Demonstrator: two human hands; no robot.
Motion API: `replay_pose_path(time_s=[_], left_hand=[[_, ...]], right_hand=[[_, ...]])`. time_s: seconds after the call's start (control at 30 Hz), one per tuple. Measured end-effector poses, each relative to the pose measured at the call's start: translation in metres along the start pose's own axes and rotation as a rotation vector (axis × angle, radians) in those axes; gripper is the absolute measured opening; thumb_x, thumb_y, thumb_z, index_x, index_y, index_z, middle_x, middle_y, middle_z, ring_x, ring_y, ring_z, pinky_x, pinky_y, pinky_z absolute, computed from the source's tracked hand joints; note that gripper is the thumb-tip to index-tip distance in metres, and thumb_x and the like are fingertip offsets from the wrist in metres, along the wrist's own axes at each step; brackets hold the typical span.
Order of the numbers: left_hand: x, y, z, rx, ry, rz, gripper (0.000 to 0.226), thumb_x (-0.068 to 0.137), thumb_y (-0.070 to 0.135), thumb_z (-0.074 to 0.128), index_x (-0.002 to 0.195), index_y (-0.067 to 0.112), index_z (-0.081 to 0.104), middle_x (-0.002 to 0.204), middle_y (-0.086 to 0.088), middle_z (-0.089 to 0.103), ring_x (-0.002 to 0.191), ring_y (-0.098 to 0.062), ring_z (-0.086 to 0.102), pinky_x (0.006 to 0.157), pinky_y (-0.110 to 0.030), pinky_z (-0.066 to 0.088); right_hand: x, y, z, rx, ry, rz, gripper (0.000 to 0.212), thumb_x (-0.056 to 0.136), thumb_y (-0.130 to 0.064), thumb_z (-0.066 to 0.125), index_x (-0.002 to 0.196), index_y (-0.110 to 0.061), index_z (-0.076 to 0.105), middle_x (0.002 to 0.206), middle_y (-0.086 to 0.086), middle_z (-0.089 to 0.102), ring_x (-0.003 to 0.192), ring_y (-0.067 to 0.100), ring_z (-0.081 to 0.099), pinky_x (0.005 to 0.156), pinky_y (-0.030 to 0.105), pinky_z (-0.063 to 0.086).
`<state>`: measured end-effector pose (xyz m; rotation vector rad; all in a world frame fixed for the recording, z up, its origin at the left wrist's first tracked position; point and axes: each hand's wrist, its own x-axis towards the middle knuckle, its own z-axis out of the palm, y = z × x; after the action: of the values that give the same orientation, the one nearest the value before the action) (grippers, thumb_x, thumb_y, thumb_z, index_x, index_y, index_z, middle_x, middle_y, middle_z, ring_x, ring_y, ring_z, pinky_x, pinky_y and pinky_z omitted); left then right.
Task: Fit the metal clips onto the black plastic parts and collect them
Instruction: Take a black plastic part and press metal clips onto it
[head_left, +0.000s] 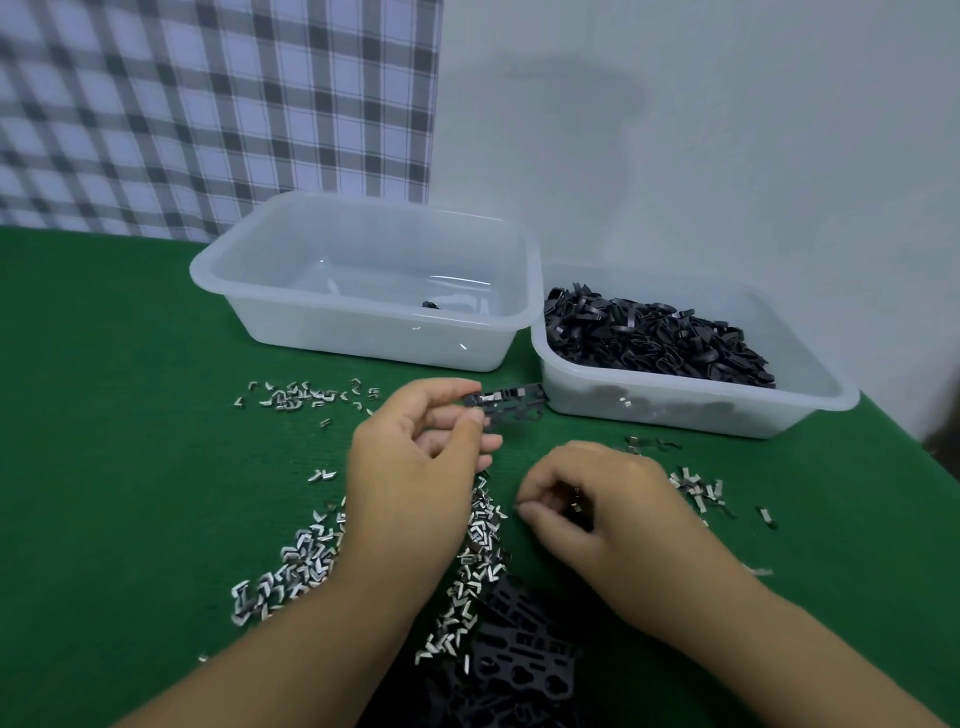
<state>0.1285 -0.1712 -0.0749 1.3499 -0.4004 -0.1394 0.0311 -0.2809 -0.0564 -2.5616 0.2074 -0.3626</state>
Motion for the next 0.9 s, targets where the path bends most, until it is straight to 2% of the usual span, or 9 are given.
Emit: replay_pose_path(time_s=[0.1, 0.2, 0.37, 0.47, 0.6, 0.7, 0.77, 0.83, 0.9], left_hand=[[-0.002, 0.0, 0.001, 0.013, -0.033, 0.003, 0.024, 0.085, -0.004, 0.061, 0.087, 0.019, 0.068, 0.069, -0.005, 0.07, 0.062, -0.008, 0.07, 0.055, -0.014, 0.052], [-0.004, 0.0, 0.002, 0.033, -0.064, 0.009, 0.025, 0.085, -0.004, 0.062, 0.086, 0.02, 0.069, 0.069, -0.004, 0.071, 0.063, -0.009, 0.071, 0.056, -0.015, 0.053], [-0.006, -0.001, 0.003, 0.067, -0.103, 0.017, 0.028, 0.085, -0.004, 0.063, 0.086, 0.023, 0.069, 0.072, -0.002, 0.071, 0.064, -0.009, 0.071, 0.056, -0.015, 0.053], [-0.007, -0.001, 0.003, 0.076, -0.122, 0.024, 0.03, 0.084, -0.004, 0.063, 0.083, 0.025, 0.07, 0.072, -0.001, 0.071, 0.063, -0.01, 0.071, 0.056, -0.015, 0.053], [-0.009, -0.002, 0.004, 0.101, -0.152, 0.021, 0.033, 0.084, -0.003, 0.064, 0.08, 0.029, 0.07, 0.072, 0.002, 0.073, 0.064, -0.011, 0.071, 0.057, -0.016, 0.054], [-0.01, -0.001, 0.004, 0.111, -0.168, 0.021, 0.033, 0.083, -0.004, 0.064, 0.081, 0.029, 0.071, 0.073, 0.002, 0.072, 0.065, -0.011, 0.071, 0.057, -0.016, 0.054], [-0.01, 0.0, 0.003, 0.111, -0.179, 0.019, 0.033, 0.083, -0.004, 0.064, 0.083, 0.028, 0.071, 0.072, 0.001, 0.072, 0.065, -0.012, 0.071, 0.058, -0.016, 0.054], [-0.01, 0.001, 0.003, 0.108, -0.186, 0.018, 0.032, 0.083, -0.004, 0.065, 0.086, 0.027, 0.07, 0.071, -0.001, 0.072, 0.064, -0.012, 0.071, 0.058, -0.016, 0.055], [-0.011, 0.001, 0.004, 0.103, -0.187, 0.016, 0.03, 0.082, -0.004, 0.065, 0.088, 0.025, 0.07, 0.07, -0.002, 0.072, 0.063, -0.012, 0.071, 0.058, -0.016, 0.055]], right_hand=[[-0.004, 0.003, -0.004, 0.336, 0.133, 0.148, 0.014, 0.074, -0.009, 0.07, 0.068, -0.02, 0.065, 0.07, -0.001, 0.068, 0.058, 0.009, 0.055, 0.058, 0.021, 0.046], [-0.005, 0.003, -0.003, 0.537, 0.181, 0.217, 0.02, 0.07, 0.001, 0.07, 0.061, -0.016, 0.066, 0.071, 0.011, 0.07, 0.058, 0.016, 0.056, 0.058, 0.03, 0.051], [-0.004, 0.003, -0.009, 0.663, 0.232, 0.201, 0.017, 0.07, 0.004, 0.073, 0.066, -0.011, 0.065, 0.064, 0.01, 0.067, 0.055, 0.007, 0.056, 0.056, 0.016, 0.049], [-0.004, 0.004, -0.011, 0.683, 0.253, 0.194, 0.013, 0.071, -0.001, 0.074, 0.068, -0.012, 0.069, 0.064, 0.003, 0.068, 0.056, 0.007, 0.057, 0.057, 0.015, 0.05], [-0.005, 0.004, -0.013, 0.631, 0.345, 0.178, 0.016, 0.075, -0.007, 0.072, 0.074, -0.023, 0.074, 0.067, 0.004, 0.069, 0.057, 0.015, 0.059, 0.053, 0.025, 0.051], [-0.006, 0.004, -0.014, 0.59, 0.411, 0.142, 0.019, 0.077, -0.009, 0.071, 0.077, -0.028, 0.074, 0.065, 0.0, 0.069, 0.05, 0.01, 0.054, 0.044, 0.017, 0.047], [-0.006, 0.005, -0.014, 0.504, 0.426, 0.093, 0.024, 0.077, -0.008, 0.071, 0.084, -0.031, 0.074, 0.068, -0.007, 0.069, 0.051, 0.003, 0.055, 0.049, 0.012, 0.044], [-0.006, 0.006, -0.012, 0.413, 0.454, 0.052, 0.029, 0.076, -0.005, 0.072, 0.093, -0.028, 0.072, 0.073, -0.012, 0.068, 0.062, 0.004, 0.06, 0.06, 0.009, 0.044], [-0.006, 0.007, -0.01, 0.331, 0.493, 0.027, 0.029, 0.074, -0.003, 0.074, 0.092, -0.026, 0.071, 0.072, -0.012, 0.067, 0.069, 0.004, 0.061, 0.065, 0.008, 0.045]])
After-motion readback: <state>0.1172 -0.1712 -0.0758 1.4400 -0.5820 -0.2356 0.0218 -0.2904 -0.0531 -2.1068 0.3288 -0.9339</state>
